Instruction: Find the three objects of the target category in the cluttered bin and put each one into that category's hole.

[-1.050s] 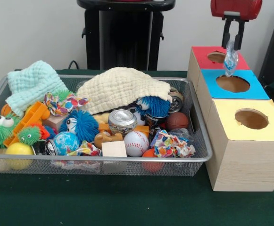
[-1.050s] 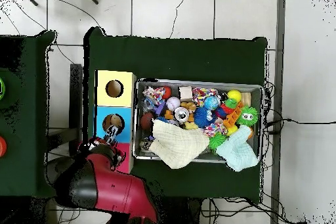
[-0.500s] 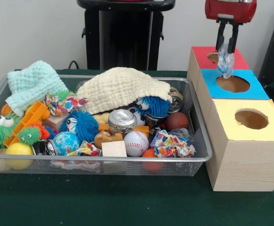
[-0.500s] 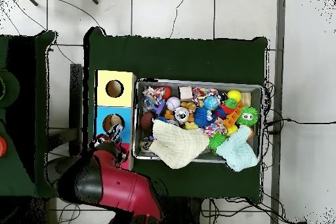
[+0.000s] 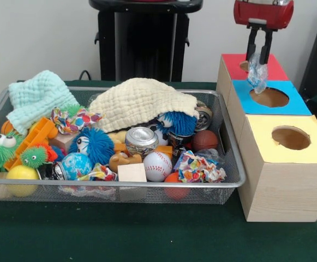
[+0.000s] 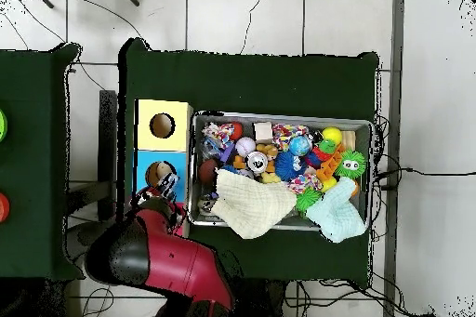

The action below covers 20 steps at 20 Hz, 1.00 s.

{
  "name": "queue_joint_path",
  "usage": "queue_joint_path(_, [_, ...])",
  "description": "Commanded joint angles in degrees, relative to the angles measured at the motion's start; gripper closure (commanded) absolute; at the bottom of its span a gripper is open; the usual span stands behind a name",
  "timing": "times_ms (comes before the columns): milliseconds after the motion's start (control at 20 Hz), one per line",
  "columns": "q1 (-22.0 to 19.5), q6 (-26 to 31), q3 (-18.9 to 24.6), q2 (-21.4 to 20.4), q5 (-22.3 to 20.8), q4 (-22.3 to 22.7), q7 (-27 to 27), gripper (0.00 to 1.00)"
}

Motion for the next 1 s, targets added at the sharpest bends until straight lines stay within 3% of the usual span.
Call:
queue_joint_path(50, [-0.72, 0.6, -0.29, 5.77, 1.96, -3.52, 11.45, 1.0])
queue_joint_path(500, [7.49, 5.83, -6.42, 9.75, 5.61, -10.04, 15.83, 1.0])
queue_joint_path(1000, [8.72, 9.38, -7.71, 10.28, 6.72, -12.55, 14.8, 1.0])
